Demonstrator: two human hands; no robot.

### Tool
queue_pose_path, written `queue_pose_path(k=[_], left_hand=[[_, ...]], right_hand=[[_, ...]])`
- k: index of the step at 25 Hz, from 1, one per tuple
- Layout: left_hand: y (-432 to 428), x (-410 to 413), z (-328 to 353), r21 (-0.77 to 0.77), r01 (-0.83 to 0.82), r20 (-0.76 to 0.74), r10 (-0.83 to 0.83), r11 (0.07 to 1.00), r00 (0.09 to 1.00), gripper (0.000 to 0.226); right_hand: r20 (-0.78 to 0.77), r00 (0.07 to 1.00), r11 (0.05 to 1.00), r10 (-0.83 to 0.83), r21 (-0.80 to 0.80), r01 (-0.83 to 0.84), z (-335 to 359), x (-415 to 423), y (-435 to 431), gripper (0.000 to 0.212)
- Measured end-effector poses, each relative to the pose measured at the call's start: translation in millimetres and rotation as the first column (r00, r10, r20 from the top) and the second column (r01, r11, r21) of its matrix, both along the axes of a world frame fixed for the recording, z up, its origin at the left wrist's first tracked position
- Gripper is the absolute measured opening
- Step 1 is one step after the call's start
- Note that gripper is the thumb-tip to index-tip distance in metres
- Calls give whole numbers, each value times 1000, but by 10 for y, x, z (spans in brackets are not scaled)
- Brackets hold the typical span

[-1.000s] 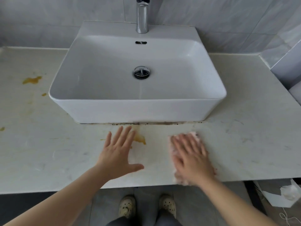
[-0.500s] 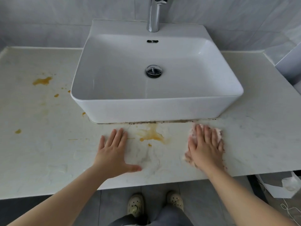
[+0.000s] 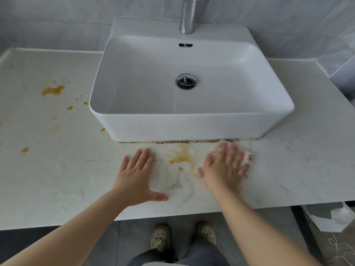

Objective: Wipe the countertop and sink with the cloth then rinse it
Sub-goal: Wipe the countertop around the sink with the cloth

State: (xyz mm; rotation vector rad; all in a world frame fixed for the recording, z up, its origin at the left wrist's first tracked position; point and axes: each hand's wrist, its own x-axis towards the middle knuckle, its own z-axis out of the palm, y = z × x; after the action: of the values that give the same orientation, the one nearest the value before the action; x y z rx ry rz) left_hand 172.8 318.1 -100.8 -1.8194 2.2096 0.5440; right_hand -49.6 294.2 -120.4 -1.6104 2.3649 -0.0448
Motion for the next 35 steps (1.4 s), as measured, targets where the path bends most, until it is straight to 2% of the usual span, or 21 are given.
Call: queue_pose_path(k=[2,4,5,6,8,10,11,13,15,16,17,18,20,21,22,23,25,26,28,31,35], left_hand=[[-4,15,1,-9,-3,5,3,1000,1000,145],[-9,28,23,-8,7,4,-7,1000,1000,142],[-12,32,29,0,6,1,-6,1000,1000,142],[-10,29,29,6,3,2,-3,1000,1000,140],[-11,15,39,5,5,13,-5,1000,1000,132],[-10,7,27,-5,9,20,-9,1000,1000,133],[-11,7,16,-10,14,24,-14,1000,1000,135],[-19,18,8,-20,19,20,-19,1000,1000,140],[-30,45,12,-4,21,-7,-21,1000,1000,148],[-36,64,20,9,34,-9,-34,999,999,150],[-38,80,28,14,53,3,-53,999,999,147],[-39,95,31,19,68,21,-68,998,997,144],[-33,103,34,35,67,43,-68,997,997,141],[-27,94,43,46,58,53,-61,997,997,138],[-28,85,53,57,47,59,-51,997,997,135],[-28,82,48,63,34,58,-38,997,998,133],[-18,114,57,69,27,54,-31,997,998,130],[-16,133,64,74,38,51,-42,997,998,130],[-28,149,46,70,48,40,-51,996,998,132],[-25,143,10,46,43,25,-44,998,999,135],[4,194,-17,9,-10,-12,10,1000,1000,127]], right_hand=[[-27,940,937,341,-67,-342,-50,320,248,62],[-90,803,798,589,-89,-596,-16,135,375,61],[-98,794,792,600,-66,-607,1,-87,316,61],[-79,852,853,517,-32,-520,-6,-299,229,60],[-63,986,988,154,-3,-155,-25,-557,25,61],[-28,995,995,-97,-25,96,-46,-371,-164,64],[-2,994,994,-105,-31,105,-21,-136,-190,66],[-18,994,994,105,-25,-106,-42,280,-59,66],[-59,890,891,452,-26,-454,-9,271,128,63],[-77,834,836,546,-12,-548,13,110,153,60],[-76,826,828,558,-6,-560,4,-68,142,58],[-97,869,873,485,-3,-487,-21,-233,95,58],[-86,977,980,196,-5,-197,-3,-352,-25,60],[-32,995,995,95,-14,-95,-14,-247,-32,61],[-24,996,996,90,-16,-91,-29,-85,35,62],[-40,985,984,171,-53,-173,-61,59,155,63],[-85,899,893,430,-107,-437,-132,170,375,63],[-89,875,868,476,-111,-483,-131,139,409,63],[-185,892,891,411,-126,-437,-153,92,288,69],[-87,970,964,229,-118,-238,-105,353,89,79],[-76,918,880,389,-262,-395,-151,358,278,54]])
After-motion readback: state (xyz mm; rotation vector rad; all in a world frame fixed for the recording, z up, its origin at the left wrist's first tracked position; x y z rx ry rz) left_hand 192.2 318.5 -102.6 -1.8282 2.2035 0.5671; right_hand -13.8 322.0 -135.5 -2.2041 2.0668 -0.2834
